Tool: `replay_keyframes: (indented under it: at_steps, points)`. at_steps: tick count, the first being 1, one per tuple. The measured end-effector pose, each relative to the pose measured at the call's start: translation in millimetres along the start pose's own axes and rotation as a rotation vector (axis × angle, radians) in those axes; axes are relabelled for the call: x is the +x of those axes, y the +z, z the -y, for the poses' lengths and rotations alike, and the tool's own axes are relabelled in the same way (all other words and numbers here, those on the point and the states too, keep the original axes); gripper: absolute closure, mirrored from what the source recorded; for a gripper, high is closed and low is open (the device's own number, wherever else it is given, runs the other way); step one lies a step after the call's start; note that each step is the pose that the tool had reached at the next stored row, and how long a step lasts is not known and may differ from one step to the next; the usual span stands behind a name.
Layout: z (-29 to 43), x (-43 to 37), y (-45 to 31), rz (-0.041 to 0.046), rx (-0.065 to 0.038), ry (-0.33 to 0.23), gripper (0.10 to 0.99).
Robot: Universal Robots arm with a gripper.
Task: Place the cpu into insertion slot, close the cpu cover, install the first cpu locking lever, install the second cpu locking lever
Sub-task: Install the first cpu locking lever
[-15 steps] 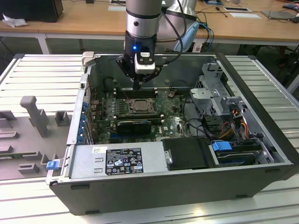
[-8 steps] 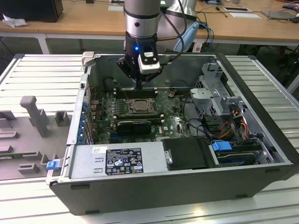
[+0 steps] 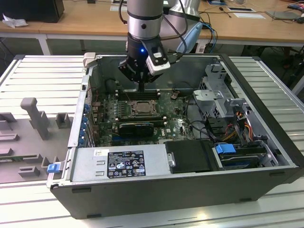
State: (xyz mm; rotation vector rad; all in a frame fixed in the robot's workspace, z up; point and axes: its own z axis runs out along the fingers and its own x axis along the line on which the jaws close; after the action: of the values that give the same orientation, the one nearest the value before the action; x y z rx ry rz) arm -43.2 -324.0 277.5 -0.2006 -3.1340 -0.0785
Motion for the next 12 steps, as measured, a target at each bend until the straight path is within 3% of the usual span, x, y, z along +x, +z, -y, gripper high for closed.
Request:
replay_keyframes:
  at_steps: [4,10,12]
  points:
    - [0.0,0.0,0.8,-0.0050,0.000,-0.110,0.980]
    - [0.2,0.6,1.2,-0.0098,0.001,-0.208,0.980]
    - [1.4,10.5,1.6,-0.0095,0.000,-0.212,0.980]
